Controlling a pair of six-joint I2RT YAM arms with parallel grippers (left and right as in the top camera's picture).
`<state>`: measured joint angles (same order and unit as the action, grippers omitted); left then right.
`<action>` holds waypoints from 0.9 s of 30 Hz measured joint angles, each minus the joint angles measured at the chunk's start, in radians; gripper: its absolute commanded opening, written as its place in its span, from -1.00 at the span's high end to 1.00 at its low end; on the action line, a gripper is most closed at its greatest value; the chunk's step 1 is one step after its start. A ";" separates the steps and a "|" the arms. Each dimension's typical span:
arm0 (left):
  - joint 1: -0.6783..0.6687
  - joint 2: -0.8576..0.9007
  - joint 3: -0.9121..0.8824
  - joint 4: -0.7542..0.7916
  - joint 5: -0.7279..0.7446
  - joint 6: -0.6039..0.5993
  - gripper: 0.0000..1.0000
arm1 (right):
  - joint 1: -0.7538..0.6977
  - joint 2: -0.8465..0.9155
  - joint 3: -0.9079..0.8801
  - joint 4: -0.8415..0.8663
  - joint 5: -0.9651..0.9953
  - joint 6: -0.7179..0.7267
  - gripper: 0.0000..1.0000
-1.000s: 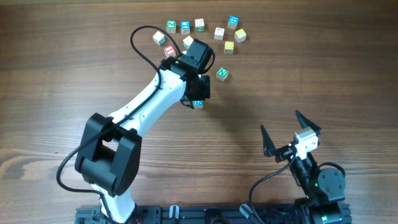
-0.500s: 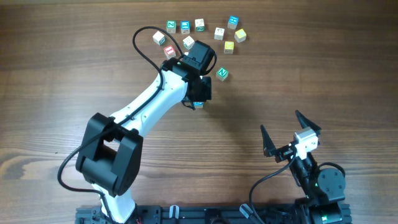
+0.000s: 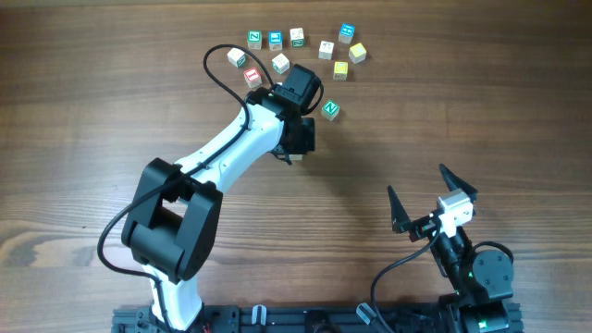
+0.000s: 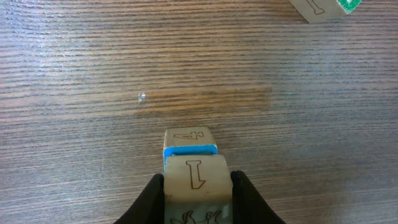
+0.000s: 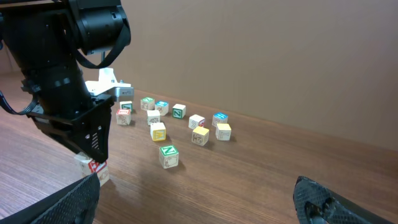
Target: Form a tower
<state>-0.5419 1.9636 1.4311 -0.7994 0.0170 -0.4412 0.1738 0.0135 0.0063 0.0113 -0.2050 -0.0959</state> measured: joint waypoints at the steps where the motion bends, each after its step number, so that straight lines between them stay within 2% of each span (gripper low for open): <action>1: 0.000 0.000 0.000 0.000 -0.008 0.000 0.92 | 0.000 0.000 0.000 0.000 0.000 0.000 -0.99; 9: 0.000 0.000 0.000 0.000 -0.020 -0.006 0.91 | 0.000 0.000 0.000 0.000 0.000 0.000 -0.99; 14: 0.000 0.000 0.000 0.000 -0.019 -0.006 0.77 | 0.000 0.000 0.000 0.000 0.000 0.000 -0.99; 15: 0.000 0.000 0.000 0.000 -0.019 -0.006 0.60 | 0.000 0.000 0.000 0.000 0.000 0.000 -0.99; 18: 0.000 0.000 0.000 0.000 -0.019 -0.004 -0.12 | 0.000 0.000 0.000 0.000 0.000 0.000 -0.99; 20: 0.000 0.000 0.000 0.002 -0.020 -0.010 -0.47 | 0.000 0.000 0.000 0.000 0.000 0.000 -1.00; 21: 0.000 0.000 0.000 0.002 -0.019 0.008 -0.58 | 0.000 0.000 0.000 0.000 0.000 0.000 -0.99; 23: 0.000 0.000 0.000 0.004 -0.004 0.043 -0.70 | 0.000 0.000 0.000 0.000 0.000 0.000 -1.00; 27: 0.000 0.000 0.000 0.003 0.019 0.124 -0.64 | 0.000 0.000 0.000 0.000 0.000 0.000 -0.99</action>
<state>-0.5419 1.9636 1.4311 -0.7959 0.0360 -0.3168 0.1738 0.0135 0.0063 0.0116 -0.2050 -0.0963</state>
